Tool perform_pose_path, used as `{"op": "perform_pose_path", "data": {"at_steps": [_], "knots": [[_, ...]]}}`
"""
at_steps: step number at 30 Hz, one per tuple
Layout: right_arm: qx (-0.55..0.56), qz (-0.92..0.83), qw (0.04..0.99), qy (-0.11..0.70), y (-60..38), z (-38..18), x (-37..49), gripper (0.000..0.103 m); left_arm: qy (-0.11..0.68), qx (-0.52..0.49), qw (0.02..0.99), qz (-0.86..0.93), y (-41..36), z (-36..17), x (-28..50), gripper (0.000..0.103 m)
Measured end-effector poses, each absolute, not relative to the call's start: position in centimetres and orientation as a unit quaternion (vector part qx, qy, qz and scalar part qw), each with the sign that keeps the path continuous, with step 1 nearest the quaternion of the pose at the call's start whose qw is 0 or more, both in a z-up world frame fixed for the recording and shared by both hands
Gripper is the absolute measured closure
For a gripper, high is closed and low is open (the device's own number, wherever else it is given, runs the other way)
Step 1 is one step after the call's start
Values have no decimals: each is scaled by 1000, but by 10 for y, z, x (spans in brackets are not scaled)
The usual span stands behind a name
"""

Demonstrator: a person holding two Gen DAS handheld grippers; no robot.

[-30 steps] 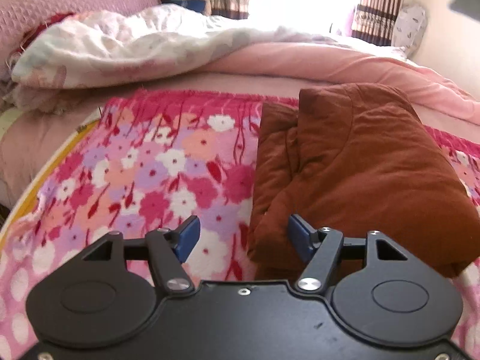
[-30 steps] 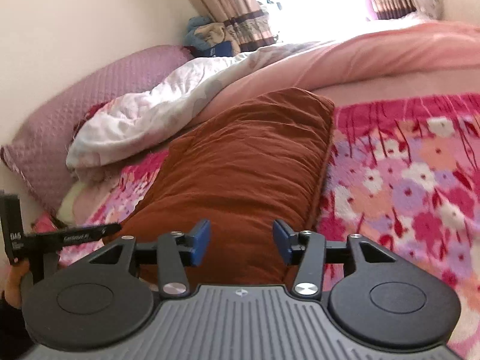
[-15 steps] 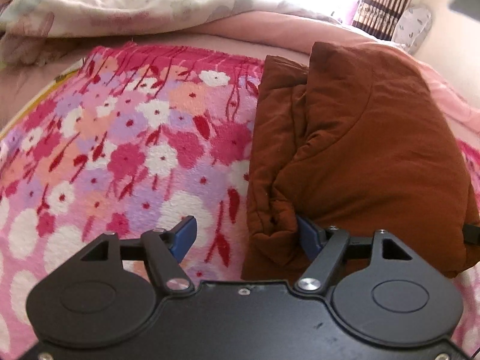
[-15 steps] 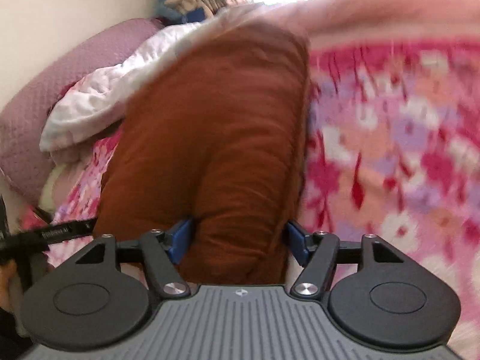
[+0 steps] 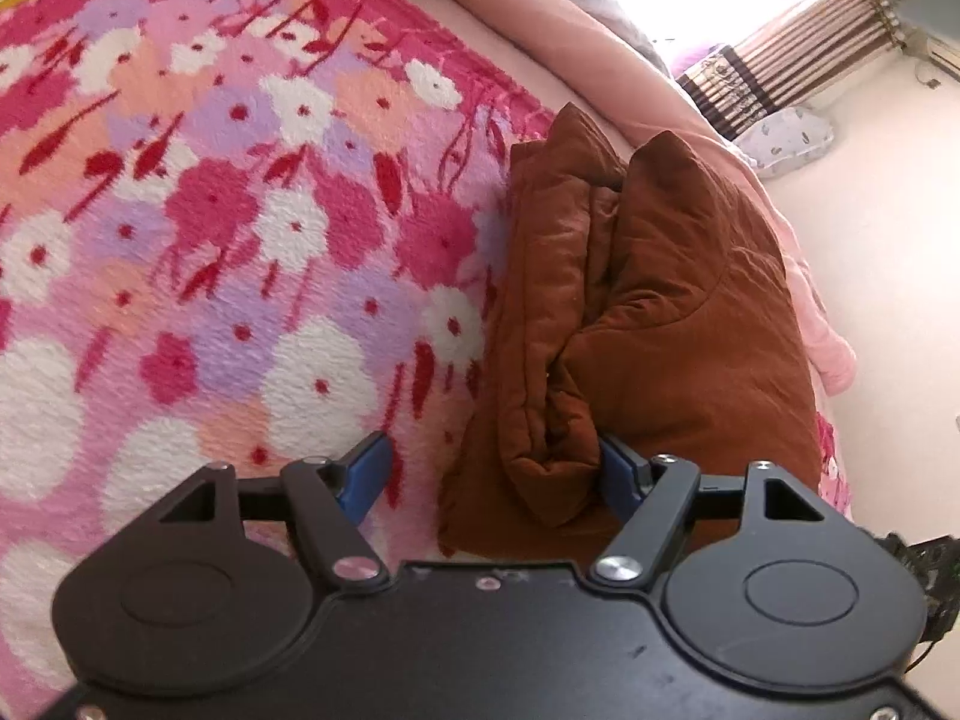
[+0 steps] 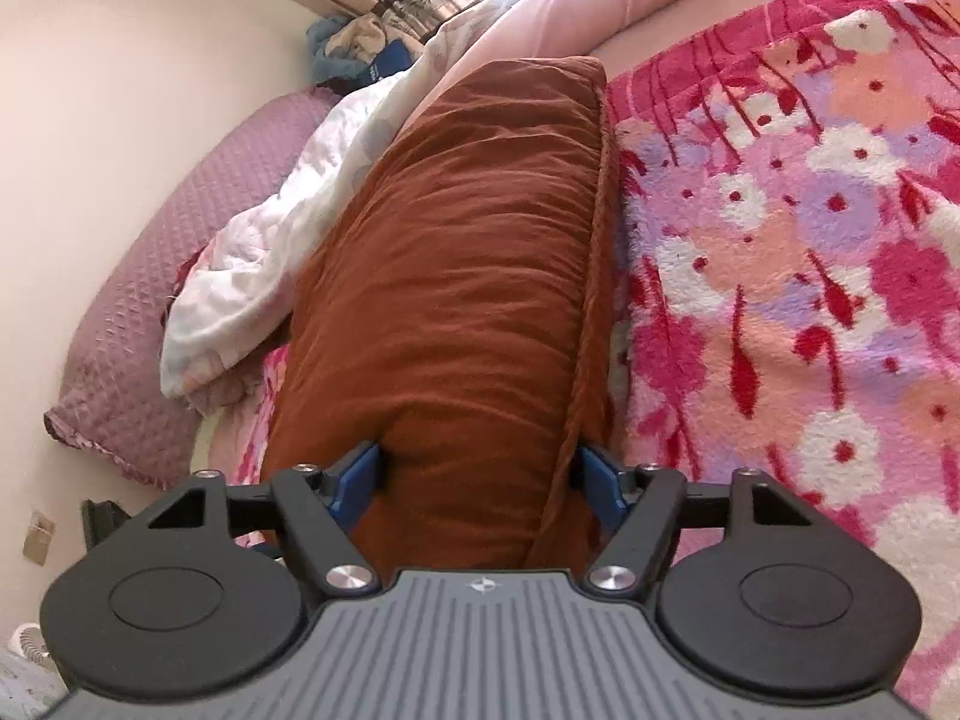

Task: Fold large clothes
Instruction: 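Roll both tools and square the sides of the folded bundle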

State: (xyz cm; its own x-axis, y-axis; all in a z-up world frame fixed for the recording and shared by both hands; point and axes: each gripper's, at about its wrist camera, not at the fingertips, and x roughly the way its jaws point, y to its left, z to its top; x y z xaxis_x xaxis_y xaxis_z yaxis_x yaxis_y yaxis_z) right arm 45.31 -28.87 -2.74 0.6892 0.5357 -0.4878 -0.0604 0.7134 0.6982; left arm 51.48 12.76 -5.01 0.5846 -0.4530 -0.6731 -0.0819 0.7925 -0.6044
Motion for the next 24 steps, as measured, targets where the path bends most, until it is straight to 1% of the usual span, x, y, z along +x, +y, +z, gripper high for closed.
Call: {"op": "perform_pose_path", "data": {"at_steps": [5, 8, 10, 12, 13, 14, 15, 16, 17, 18, 23, 24], "knots": [[360, 186, 836, 369, -292, -38, 462, 8, 437, -300, 841, -112, 125, -53, 521, 25], [382, 195, 827, 363, -292, -47, 467, 7, 428, -297, 847, -104, 120, -52, 521, 24], [375, 195, 835, 352, -288, -45, 465, 9, 425, -303, 846, -114, 120, -51, 521, 27], [366, 196, 841, 348, -287, -40, 464, 12, 421, -322, 836, -143, 124, -55, 523, 34], [365, 198, 841, 347, -288, -39, 464, 14, 423, -328, 831, -149, 125, -58, 524, 34], [366, 200, 840, 348, -289, -38, 465, 15, 424, -334, 828, -154, 127, -61, 524, 40], [365, 202, 840, 348, -289, -39, 465, 16, 421, -347, 822, -167, 128, -65, 524, 58], [364, 204, 840, 346, -289, -39, 465, 17, 417, -361, 817, -170, 130, -68, 523, 60], [361, 204, 842, 344, -289, -38, 465, 18, 412, -358, 820, -171, 131, -67, 521, 66], [358, 205, 845, 341, -288, -38, 464, 19, 406, -352, 825, -173, 131, -65, 519, 78], [318, 203, 872, 312, -281, -20, 457, 36, 383, -353, 835, -177, 124, -55, 512, 82], [313, 201, 877, 303, -281, -15, 456, 37, 377, -361, 834, -178, 123, -53, 510, 82]]}}
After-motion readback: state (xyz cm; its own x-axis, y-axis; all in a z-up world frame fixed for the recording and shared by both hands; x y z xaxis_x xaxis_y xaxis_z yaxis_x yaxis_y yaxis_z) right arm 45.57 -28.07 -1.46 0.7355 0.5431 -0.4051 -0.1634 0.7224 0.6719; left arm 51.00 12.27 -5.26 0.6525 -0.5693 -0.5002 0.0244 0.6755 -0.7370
